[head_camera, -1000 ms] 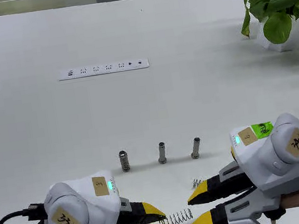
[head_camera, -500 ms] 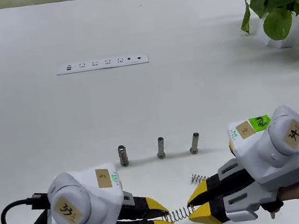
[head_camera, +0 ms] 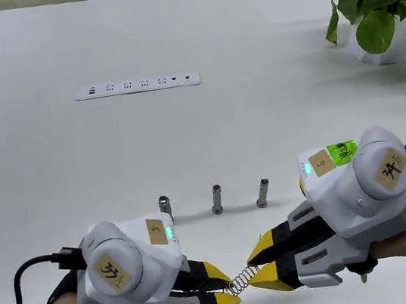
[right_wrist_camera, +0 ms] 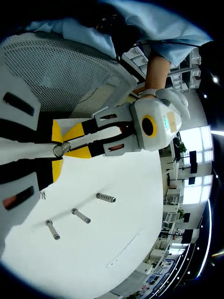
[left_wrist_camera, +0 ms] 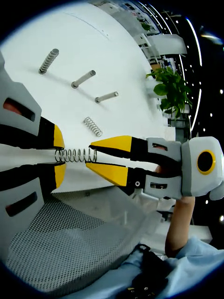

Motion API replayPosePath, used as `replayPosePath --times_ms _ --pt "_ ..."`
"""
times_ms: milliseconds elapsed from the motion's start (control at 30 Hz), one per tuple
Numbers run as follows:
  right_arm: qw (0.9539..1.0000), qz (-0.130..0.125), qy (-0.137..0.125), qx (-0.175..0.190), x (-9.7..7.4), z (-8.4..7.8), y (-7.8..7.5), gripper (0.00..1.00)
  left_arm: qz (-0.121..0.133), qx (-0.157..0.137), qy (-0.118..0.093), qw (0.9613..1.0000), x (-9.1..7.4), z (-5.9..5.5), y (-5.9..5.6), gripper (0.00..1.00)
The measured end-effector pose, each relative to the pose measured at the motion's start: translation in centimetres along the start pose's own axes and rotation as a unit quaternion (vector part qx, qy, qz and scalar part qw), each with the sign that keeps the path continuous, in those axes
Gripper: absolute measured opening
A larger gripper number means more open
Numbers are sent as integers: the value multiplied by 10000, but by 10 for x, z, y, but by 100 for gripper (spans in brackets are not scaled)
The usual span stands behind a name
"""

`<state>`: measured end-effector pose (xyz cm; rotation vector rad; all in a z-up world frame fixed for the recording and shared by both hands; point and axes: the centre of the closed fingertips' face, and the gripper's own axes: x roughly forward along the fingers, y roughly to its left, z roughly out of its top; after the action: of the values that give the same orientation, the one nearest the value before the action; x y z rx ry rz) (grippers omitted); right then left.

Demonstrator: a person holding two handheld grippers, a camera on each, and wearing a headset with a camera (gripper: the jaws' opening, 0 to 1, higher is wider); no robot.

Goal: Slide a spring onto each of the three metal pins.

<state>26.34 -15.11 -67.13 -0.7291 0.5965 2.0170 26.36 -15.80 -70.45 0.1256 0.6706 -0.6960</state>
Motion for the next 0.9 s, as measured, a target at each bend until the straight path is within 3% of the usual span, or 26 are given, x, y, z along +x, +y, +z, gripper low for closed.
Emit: replayPosePath --times_ms 400,600,700,900 --pt "9987 -57 402 -292 -1 -6 2 12 -17 29 132 9999 10 0 -5 10" --pt "9983 21 442 -376 -6 -8 2 13 -64 0 -34 10000 8 4 -8 9" --pt "9980 32 475 -421 -9 -6 1 24 -58 -1 -107 9999 8 6 -9 9" --pt "9975 248 593 -293 -6 -10 2 21 -76 68 -194 9998 9 11 -11 9"
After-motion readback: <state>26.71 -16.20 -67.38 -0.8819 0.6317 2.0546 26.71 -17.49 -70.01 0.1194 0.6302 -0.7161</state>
